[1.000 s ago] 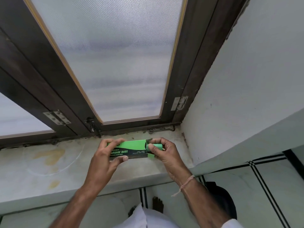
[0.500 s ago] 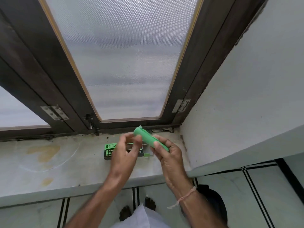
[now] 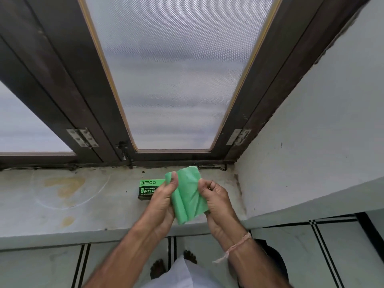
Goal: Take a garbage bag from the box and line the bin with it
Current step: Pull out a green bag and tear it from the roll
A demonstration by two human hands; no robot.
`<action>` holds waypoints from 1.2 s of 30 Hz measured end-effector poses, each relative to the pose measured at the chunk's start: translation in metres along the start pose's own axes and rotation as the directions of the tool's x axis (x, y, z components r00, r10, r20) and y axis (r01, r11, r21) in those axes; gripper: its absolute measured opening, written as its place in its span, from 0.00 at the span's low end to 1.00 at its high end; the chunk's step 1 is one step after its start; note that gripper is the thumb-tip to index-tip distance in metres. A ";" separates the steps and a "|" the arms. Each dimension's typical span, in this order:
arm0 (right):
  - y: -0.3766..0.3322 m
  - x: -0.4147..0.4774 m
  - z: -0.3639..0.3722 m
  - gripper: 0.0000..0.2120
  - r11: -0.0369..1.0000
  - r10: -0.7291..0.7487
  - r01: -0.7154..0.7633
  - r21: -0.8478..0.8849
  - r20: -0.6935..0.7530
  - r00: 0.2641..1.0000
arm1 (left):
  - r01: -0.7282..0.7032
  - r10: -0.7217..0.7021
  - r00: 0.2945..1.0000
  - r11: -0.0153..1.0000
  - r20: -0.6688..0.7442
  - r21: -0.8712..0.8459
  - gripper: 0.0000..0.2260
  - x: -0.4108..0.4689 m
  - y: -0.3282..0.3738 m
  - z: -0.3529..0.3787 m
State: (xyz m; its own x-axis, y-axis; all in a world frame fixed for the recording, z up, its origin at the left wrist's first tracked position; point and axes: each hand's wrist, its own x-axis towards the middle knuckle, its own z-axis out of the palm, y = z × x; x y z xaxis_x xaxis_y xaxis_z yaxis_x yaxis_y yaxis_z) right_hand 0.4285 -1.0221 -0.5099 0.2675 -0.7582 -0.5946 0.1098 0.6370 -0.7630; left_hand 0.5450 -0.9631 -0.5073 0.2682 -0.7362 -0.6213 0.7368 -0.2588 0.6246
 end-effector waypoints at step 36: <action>-0.015 0.017 -0.010 0.15 0.977 -0.040 0.053 -0.205 0.067 0.997 | 0.018 -0.024 0.998 0.995 0.051 0.100 0.24 0.005 0.011 -0.012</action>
State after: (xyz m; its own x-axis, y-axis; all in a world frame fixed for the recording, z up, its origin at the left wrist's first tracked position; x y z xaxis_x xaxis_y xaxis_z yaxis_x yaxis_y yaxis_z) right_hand 0.4216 -1.0461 -0.5109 0.3260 -0.7725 -0.5450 -0.0749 0.5536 -0.8294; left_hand 0.5618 -0.9621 -0.5086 0.2184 -0.7611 -0.6108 0.6756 -0.3338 0.6574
